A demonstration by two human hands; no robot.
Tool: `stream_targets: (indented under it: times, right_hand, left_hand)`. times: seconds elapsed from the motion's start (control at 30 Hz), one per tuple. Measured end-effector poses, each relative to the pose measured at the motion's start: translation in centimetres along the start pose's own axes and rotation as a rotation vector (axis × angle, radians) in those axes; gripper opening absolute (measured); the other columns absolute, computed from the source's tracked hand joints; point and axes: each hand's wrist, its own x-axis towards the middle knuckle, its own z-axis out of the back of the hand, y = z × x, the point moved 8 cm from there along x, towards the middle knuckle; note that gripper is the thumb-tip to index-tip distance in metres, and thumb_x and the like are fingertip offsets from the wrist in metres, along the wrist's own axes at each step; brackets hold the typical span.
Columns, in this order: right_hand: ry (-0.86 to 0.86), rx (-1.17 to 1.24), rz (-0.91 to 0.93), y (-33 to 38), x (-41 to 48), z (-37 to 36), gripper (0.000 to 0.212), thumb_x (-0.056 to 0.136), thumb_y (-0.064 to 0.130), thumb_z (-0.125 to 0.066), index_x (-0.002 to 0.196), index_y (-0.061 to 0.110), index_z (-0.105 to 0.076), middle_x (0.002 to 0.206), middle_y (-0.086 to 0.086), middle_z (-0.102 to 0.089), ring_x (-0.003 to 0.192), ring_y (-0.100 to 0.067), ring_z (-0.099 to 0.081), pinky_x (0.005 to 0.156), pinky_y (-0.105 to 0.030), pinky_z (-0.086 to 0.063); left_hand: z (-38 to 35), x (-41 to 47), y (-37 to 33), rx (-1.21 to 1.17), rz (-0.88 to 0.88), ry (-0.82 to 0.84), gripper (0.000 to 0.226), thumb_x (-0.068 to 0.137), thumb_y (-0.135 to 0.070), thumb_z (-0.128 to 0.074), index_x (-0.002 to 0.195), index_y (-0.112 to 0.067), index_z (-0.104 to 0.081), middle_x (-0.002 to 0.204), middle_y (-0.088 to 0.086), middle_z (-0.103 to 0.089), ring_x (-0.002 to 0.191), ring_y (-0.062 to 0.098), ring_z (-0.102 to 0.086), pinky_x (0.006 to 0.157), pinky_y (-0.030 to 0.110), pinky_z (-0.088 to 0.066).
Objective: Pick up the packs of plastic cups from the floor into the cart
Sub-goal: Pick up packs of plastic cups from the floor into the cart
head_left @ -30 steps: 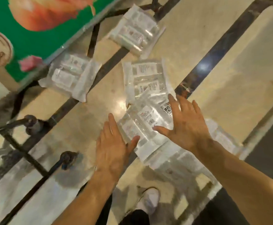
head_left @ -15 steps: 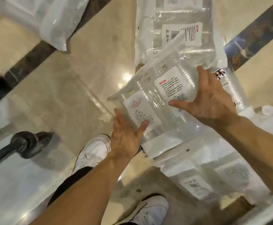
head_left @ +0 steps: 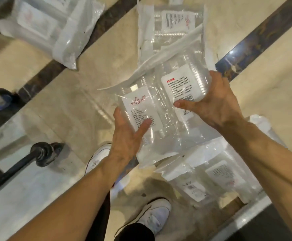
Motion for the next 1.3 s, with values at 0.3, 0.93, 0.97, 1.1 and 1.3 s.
stream_targets:
  times: [0.3, 0.93, 0.97, 1.1, 1.3]
  right_hand:
    - [-0.078, 0.22, -0.104, 9.3, -10.6, 22.9, 0.102, 0.063, 0.066, -0.096, 0.141, 0.027, -0.042, 0.124, 0.004, -0.065, 0.109, -0.02, -0.064, 0.092, -0.041, -0.054]
    - [0.009, 0.361, 0.099, 43.3, -36.5, 52.8, 0.104, 0.067, 0.078, -0.088, 0.143, 0.019, -0.048, 0.118, 0.011, -0.066, 0.107, -0.021, -0.067, 0.08, -0.039, -0.051]
    - [0.036, 0.36, 0.149, 45.8, -37.1, 52.8, 0.106, 0.063, 0.083, -0.087, 0.143, 0.023, -0.052, 0.122, 0.013, -0.07, 0.108, -0.017, -0.069, 0.087, -0.04, -0.054]
    - [0.091, 0.301, 0.365, 56.5, -38.4, 51.9, 0.116, 0.052, 0.094, -0.083, 0.146, 0.029, -0.06, 0.131, 0.012, -0.074, 0.118, -0.015, -0.071, 0.108, -0.045, -0.054]
    - [0.225, 0.17, 0.509, 70.2, -39.6, 46.6, 0.119, 0.06, 0.08, -0.089, 0.149, 0.017, -0.042, 0.133, 0.006, -0.062, 0.12, -0.025, -0.063, 0.101, -0.047, -0.053]
  left_hand:
    - [11.1, -11.5, -24.5, -0.011, -0.156, 0.08, 0.093, 0.094, -0.05, -0.077, 0.163, -0.022, -0.021, 0.105, -0.052, -0.054, 0.095, -0.037, -0.051, 0.075, -0.002, -0.046]
    - [47.7, -40.6, -58.1, 0.052, -0.261, -0.047, 0.069, 0.079, -0.074, -0.083, 0.134, -0.035, -0.064, 0.118, -0.019, -0.076, 0.106, 0.006, -0.073, 0.099, 0.038, -0.059]
    - [49.9, -41.9, -58.2, 0.047, -0.254, -0.08, 0.066, 0.081, -0.07, -0.083, 0.132, -0.032, -0.065, 0.113, -0.02, -0.076, 0.101, 0.005, -0.074, 0.093, 0.032, -0.059]
    - [58.8, -45.1, -56.3, -0.065, -0.186, -0.22, 0.064, 0.085, -0.061, -0.085, 0.136, -0.028, -0.064, 0.118, -0.014, -0.075, 0.105, 0.01, -0.075, 0.088, 0.029, -0.06]
    - [68.9, -46.9, -51.1, -0.215, -0.121, -0.404, 0.066, 0.086, -0.057, -0.085, 0.142, -0.031, -0.061, 0.13, -0.014, -0.074, 0.116, 0.011, -0.072, 0.106, 0.044, -0.057]
